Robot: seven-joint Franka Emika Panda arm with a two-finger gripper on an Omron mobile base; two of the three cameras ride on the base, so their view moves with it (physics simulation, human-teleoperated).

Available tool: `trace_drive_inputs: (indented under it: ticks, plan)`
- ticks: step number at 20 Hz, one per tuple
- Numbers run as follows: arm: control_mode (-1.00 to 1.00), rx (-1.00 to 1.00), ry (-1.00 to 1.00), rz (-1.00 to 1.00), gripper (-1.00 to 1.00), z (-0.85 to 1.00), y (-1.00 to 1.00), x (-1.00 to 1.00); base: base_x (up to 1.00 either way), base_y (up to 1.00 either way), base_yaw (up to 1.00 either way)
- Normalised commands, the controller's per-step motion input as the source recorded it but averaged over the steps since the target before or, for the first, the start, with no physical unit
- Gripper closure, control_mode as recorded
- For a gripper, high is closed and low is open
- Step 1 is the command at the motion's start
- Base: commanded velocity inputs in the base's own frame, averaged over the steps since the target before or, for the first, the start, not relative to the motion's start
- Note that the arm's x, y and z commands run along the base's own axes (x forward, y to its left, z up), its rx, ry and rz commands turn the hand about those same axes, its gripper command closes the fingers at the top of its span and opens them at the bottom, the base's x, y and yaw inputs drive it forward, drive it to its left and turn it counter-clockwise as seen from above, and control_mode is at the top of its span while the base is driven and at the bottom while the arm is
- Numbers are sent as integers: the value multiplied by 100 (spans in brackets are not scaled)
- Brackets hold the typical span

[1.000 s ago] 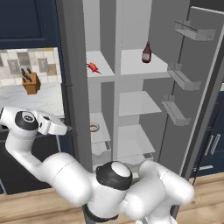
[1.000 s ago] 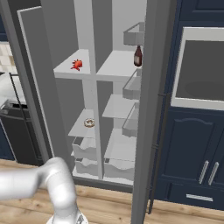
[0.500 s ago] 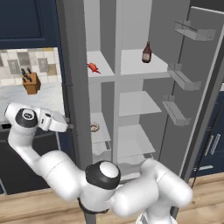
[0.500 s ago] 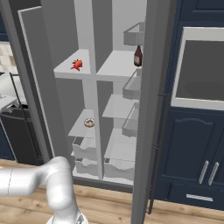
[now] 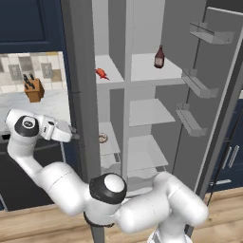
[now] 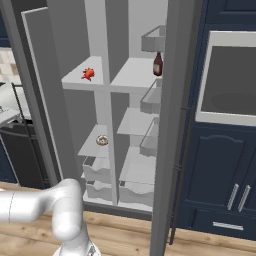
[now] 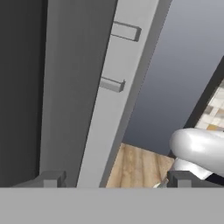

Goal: There's a fish in the fridge that needs to be moved to the freezer for freezing. Pick up the fish from the fridge, place it on any shelf in the freezer, and close the fridge and freezer doors when done.

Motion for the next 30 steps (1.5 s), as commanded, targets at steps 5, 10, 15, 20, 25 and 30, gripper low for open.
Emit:
trace_drive_inputs:
  ticks: [5, 10, 15, 20, 25, 30]
  plan:
    - [-100, 0, 0, 8, -100, 0, 23, 22, 0, 0, 0]
    - [-100, 0, 0, 13, -100, 0, 29, 14, 0, 0, 0]
    - [-100, 0, 0, 2, -100, 0, 4, 40, 0, 0, 0]
    - [-100, 0, 0, 9, -100, 0, 23, 1, 0, 0, 0]
    - [-100, 0, 0, 6, -100, 1, 7, -23, 0, 0, 0]
    - [-100, 0, 0, 2, -100, 0, 0, 34, 0, 0, 0]
